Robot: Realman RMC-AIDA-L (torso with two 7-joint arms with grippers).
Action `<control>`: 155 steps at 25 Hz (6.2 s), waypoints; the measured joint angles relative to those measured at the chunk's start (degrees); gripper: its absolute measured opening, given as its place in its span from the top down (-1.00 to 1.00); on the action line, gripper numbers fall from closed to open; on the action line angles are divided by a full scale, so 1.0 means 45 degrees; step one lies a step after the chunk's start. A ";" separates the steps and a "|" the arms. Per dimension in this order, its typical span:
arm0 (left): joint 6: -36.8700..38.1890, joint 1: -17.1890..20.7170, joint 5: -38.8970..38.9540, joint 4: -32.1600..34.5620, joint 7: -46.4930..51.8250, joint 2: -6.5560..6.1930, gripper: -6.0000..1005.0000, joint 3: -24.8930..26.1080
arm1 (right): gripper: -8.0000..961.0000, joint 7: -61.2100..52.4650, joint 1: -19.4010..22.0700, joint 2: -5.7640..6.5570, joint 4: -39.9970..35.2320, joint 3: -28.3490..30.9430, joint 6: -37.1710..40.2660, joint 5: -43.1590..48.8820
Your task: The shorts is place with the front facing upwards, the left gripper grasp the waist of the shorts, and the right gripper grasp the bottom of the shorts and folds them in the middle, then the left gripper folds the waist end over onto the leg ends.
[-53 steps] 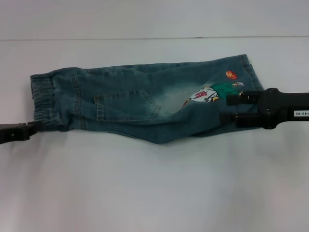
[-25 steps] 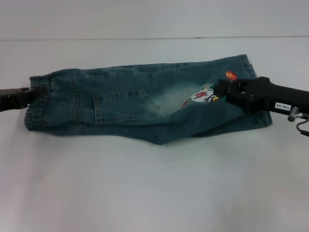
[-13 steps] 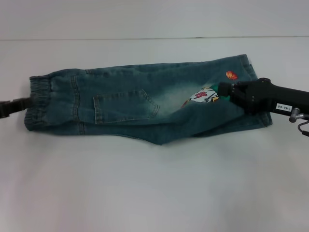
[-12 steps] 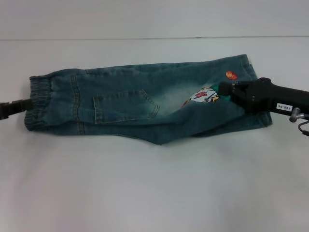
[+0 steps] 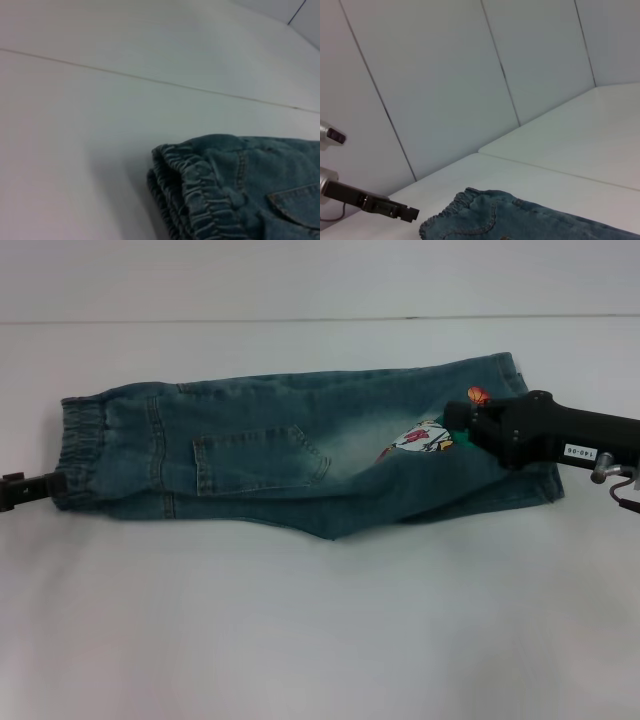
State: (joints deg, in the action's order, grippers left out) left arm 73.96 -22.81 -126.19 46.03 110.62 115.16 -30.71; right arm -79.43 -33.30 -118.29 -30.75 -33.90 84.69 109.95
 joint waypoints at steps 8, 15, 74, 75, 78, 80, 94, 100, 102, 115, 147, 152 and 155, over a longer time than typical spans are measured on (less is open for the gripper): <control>-0.1442 -0.0115 -0.0017 -0.0518 -0.0411 0.0004 -0.49 -0.1446 | 0.99 0.0011 -0.0039 -0.0002 0.0033 -0.0027 -0.0086 -0.0022; -0.2087 -0.0349 -0.0025 -0.0760 -0.0802 0.0048 -0.44 -0.2704 | 0.99 -0.0028 -0.0115 -0.0034 0.0057 -0.0027 -0.0223 -0.0002; 0.4935 -0.3957 0.1256 0.3886 0.0194 -0.0473 0.91 -0.1510 | 0.99 0.8466 -0.5164 -0.0723 1.1462 0.4355 -0.8616 -0.0436; 0.4942 -0.3960 0.1260 0.3870 0.0194 -0.0475 0.91 -0.1510 | 0.99 0.8394 -0.5216 -0.0723 1.1592 0.4876 -0.8786 0.0245; 0.4942 -0.3924 0.1264 0.3858 0.0198 -0.0474 0.91 -0.1510 | 0.99 0.7879 -0.5395 -0.0722 1.1841 0.6266 -0.9363 0.2602; 0.4944 -0.3880 0.1265 0.3843 0.0199 -0.0455 0.92 -0.1512 | 0.98 0.7237 -0.5520 -0.0723 1.1904 0.6908 -0.9598 0.4108; 0.5408 -0.3860 0.1697 0.3648 -0.0189 -0.0160 0.87 -0.1705 | 0.94 0.5006 -0.3072 -0.0412 0.8290 0.8766 -0.6020 0.6347; 0.5297 -0.4054 0.1723 0.3157 -0.0621 0.0358 0.83 -0.2231 | 0.92 0.4689 -0.2045 -0.0262 0.5817 1.0841 -0.4941 0.4752; 0.5271 -0.4179 0.1717 0.3107 -0.0714 0.0574 0.82 -0.2398 | 0.91 0.4686 -0.1755 -0.0249 0.5248 1.1075 -0.4351 0.3470; 0.2216 -0.5341 0.1676 0.0552 -0.1429 0.1634 0.75 -0.6031 | 0.87 0.4081 -0.0672 -0.0016 0.4771 1.1070 -0.2807 -0.1148; 0.2931 -0.0476 0.4969 0.0701 -0.2403 0.1766 -0.84 -0.2765 | 0.78 -0.1837 0.0141 -0.0062 -0.1028 0.0278 0.1176 -0.0578; 0.4138 0.0719 0.4802 0.0872 -0.2426 0.1154 -0.84 -0.2644 | 0.44 -0.1866 0.0443 -0.0008 -0.2769 -0.0771 0.2985 0.1410; 0.4424 0.1198 0.4573 0.0896 -0.2436 0.0880 -0.84 -0.2628 | 0.02 -0.1994 0.0561 0.0001 -0.3306 -0.0749 0.3493 0.2690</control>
State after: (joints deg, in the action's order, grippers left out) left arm 93.87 -17.42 -105.61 50.07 99.66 119.12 -42.53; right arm -88.40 -30.77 -118.29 -45.63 -37.26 100.41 122.06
